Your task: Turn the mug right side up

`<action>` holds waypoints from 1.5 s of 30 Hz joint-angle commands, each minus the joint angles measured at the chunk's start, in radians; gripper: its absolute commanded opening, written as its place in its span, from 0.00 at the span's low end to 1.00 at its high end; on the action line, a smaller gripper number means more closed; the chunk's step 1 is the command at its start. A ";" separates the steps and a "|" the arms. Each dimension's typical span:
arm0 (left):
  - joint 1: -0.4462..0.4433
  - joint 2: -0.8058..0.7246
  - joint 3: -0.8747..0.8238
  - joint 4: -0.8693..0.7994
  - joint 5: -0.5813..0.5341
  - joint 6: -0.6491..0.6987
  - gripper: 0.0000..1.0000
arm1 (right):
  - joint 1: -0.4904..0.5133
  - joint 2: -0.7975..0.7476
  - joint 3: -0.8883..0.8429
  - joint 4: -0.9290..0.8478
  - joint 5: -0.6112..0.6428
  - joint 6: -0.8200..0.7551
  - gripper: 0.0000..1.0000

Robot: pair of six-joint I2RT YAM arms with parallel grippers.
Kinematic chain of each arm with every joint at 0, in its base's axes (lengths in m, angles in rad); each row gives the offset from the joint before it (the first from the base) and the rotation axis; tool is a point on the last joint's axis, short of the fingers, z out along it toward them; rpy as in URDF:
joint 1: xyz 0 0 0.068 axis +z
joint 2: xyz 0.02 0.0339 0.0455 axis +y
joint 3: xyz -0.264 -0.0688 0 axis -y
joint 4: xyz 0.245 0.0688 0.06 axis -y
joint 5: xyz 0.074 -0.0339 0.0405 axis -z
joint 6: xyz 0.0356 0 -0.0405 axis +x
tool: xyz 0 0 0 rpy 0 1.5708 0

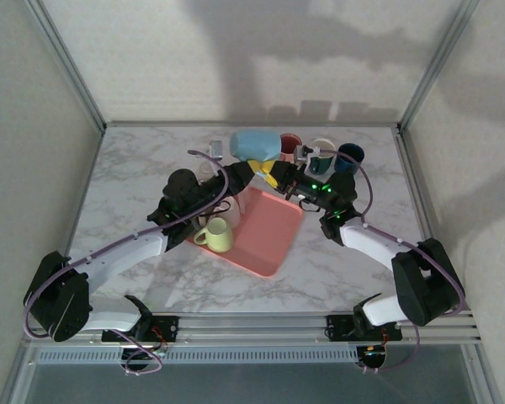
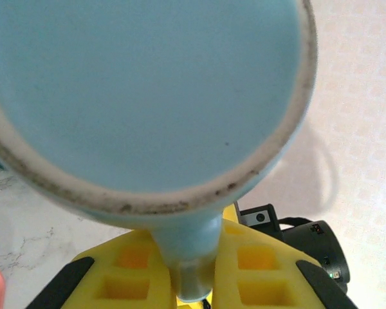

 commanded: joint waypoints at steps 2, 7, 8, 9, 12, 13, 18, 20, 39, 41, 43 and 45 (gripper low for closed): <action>-0.003 -0.042 -0.016 0.033 0.006 0.053 0.23 | -0.006 -0.082 0.064 -0.143 0.067 -0.167 0.00; -0.003 -0.051 -0.017 0.009 -0.003 0.078 0.58 | -0.010 -0.154 0.089 -0.288 0.077 -0.274 0.00; -0.004 -0.055 -0.016 0.002 -0.004 0.084 0.60 | -0.013 -0.168 0.093 -0.315 0.080 -0.290 0.00; -0.003 -0.061 -0.016 -0.006 -0.007 0.091 0.62 | -0.017 -0.177 0.093 -0.335 0.080 -0.303 0.00; -0.001 -0.070 -0.012 -0.038 -0.012 0.116 0.65 | -0.032 -0.201 0.094 -0.372 0.080 -0.325 0.00; -0.002 -0.072 -0.009 -0.052 -0.011 0.123 0.66 | -0.036 -0.208 0.096 -0.386 0.080 -0.336 0.00; -0.001 -0.076 0.017 -0.161 0.005 0.196 0.67 | -0.064 -0.263 0.117 -0.549 0.089 -0.454 0.00; -0.001 -0.082 0.034 -0.227 0.001 0.244 0.67 | -0.074 -0.297 0.139 -0.667 0.108 -0.540 0.00; -0.022 -0.039 0.207 -0.754 -0.182 0.639 0.70 | -0.135 -0.398 0.325 -1.609 0.718 -1.304 0.00; -0.025 -0.031 0.211 -0.775 -0.216 0.644 0.70 | -0.134 -0.382 0.308 -1.601 0.792 -1.343 0.00; -0.029 -0.023 0.213 -0.797 -0.253 0.647 0.70 | -0.134 -0.364 0.285 -1.579 0.852 -1.372 0.00; -0.037 -0.016 0.217 -0.817 -0.283 0.649 0.70 | -0.134 -0.333 0.272 -1.565 0.895 -1.397 0.00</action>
